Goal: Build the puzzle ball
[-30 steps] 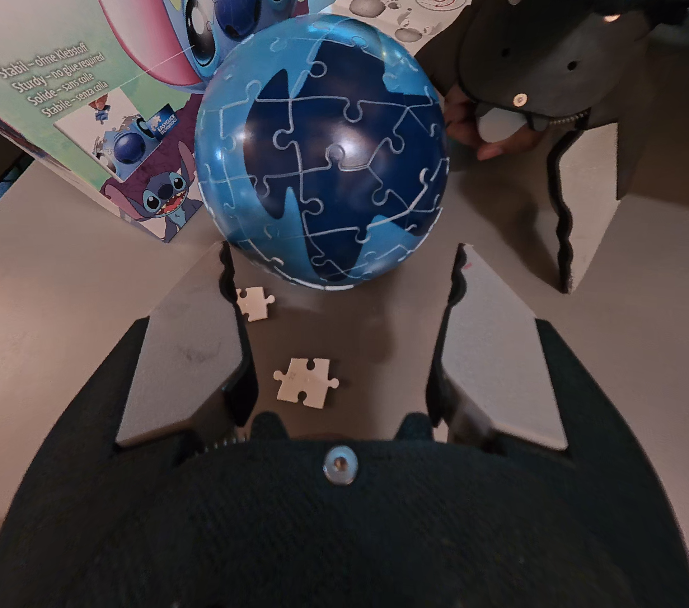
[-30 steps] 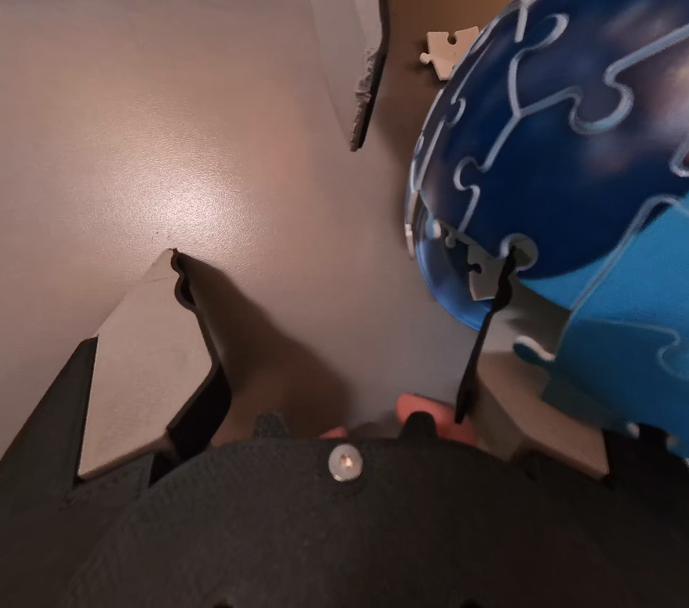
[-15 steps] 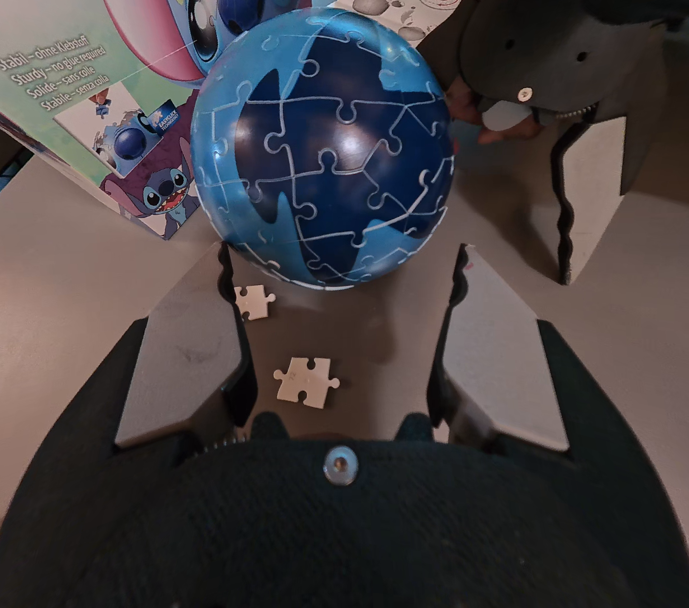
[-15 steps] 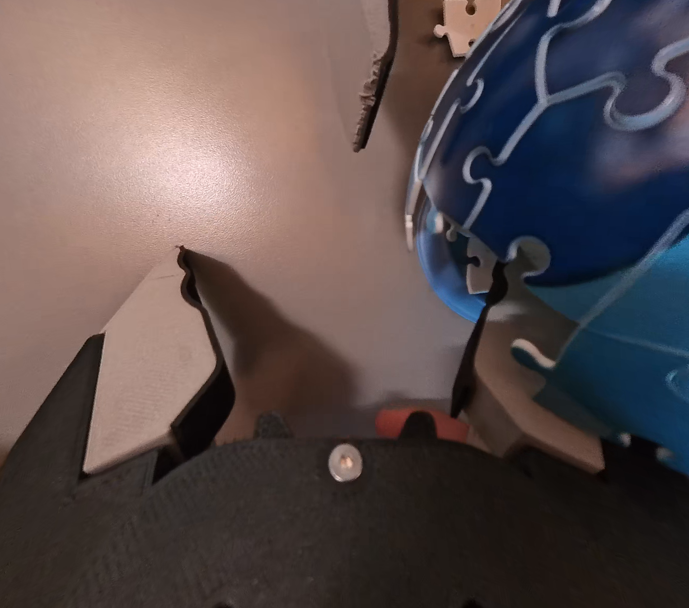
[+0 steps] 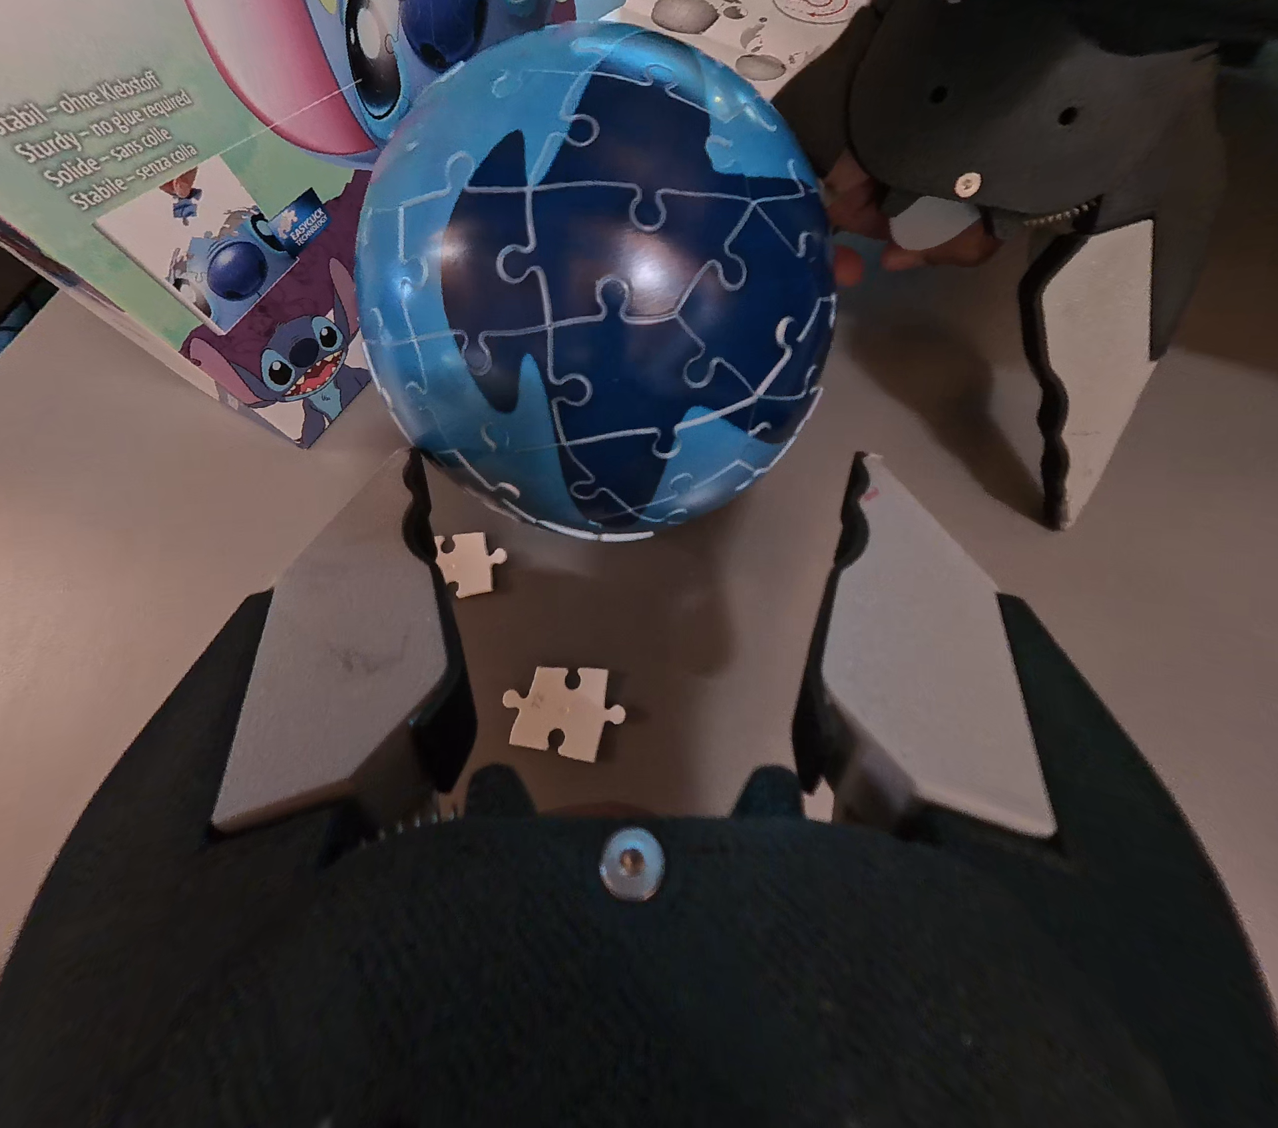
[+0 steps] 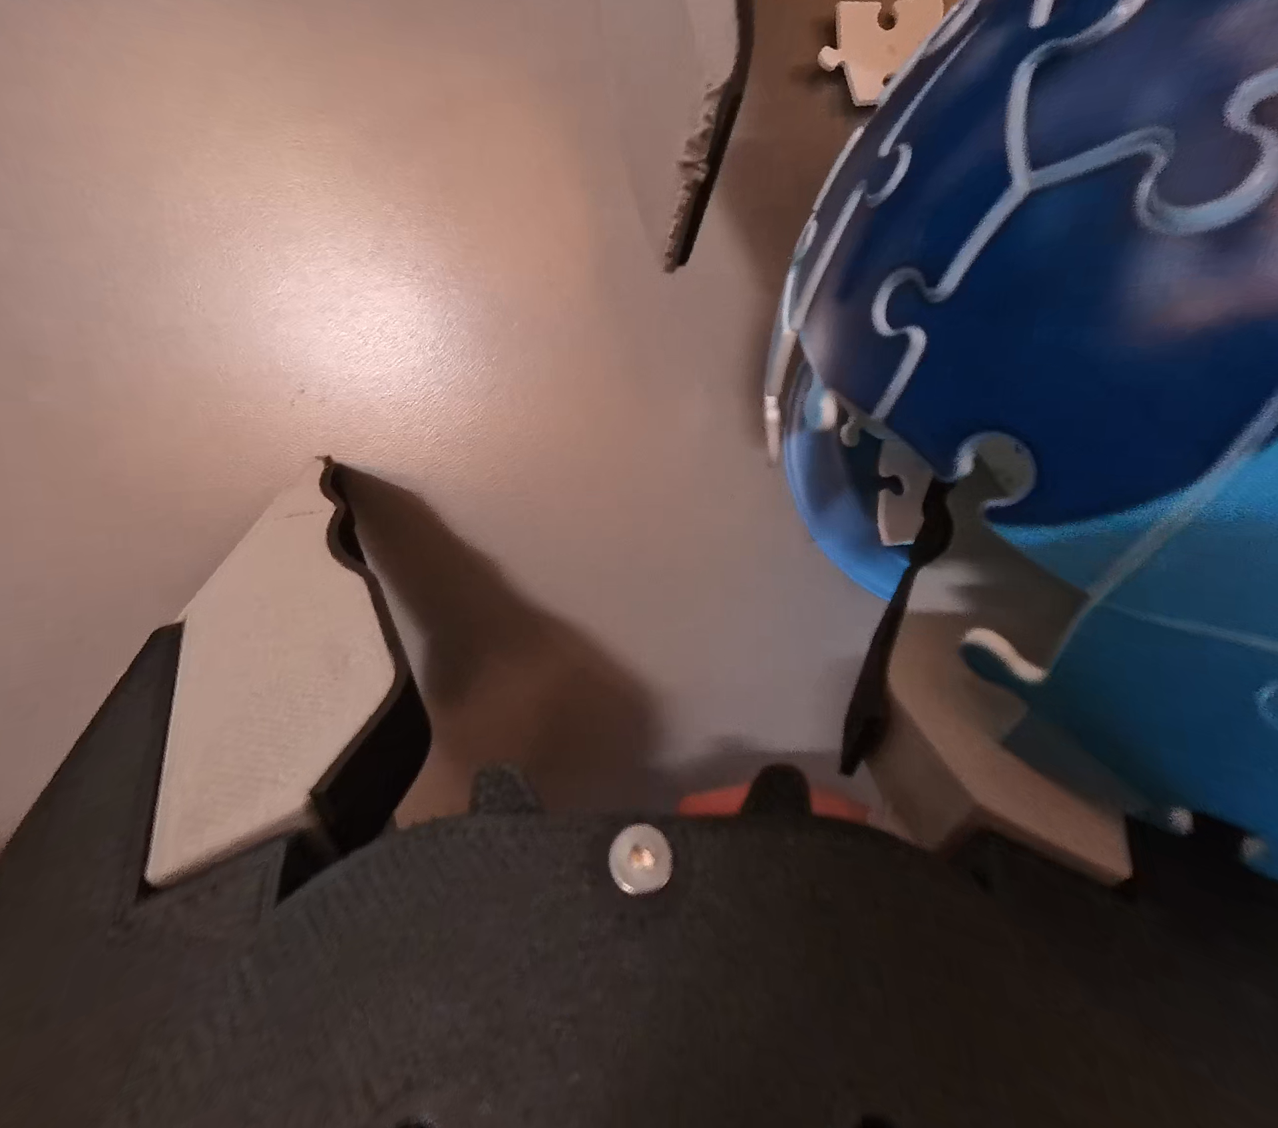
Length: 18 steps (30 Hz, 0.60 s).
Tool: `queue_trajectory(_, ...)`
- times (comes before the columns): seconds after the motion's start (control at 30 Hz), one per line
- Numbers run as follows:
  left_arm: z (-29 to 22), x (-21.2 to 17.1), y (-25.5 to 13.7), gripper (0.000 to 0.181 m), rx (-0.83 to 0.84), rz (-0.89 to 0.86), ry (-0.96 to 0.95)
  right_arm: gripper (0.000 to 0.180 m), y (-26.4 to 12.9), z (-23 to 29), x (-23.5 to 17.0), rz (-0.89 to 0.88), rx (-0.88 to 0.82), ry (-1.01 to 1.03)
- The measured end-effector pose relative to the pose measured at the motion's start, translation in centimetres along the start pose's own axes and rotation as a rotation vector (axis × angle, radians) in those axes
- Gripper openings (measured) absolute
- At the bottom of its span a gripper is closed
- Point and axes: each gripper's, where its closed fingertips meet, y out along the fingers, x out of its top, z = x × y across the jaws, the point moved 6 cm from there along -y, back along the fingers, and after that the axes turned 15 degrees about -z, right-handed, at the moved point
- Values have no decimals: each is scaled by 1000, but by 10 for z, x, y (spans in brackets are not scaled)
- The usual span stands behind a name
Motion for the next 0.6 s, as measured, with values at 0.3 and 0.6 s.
queue_trajectory(0.3, 0, 0, 0, 117, 8, 4, 1, 157, 0, 1, -1, 19, 19, -16)
queue_trajectory(0.6, 0, 0, 0, 117, 6, -2, -3, 158, -1, 1, -1, 35, 33, -27)
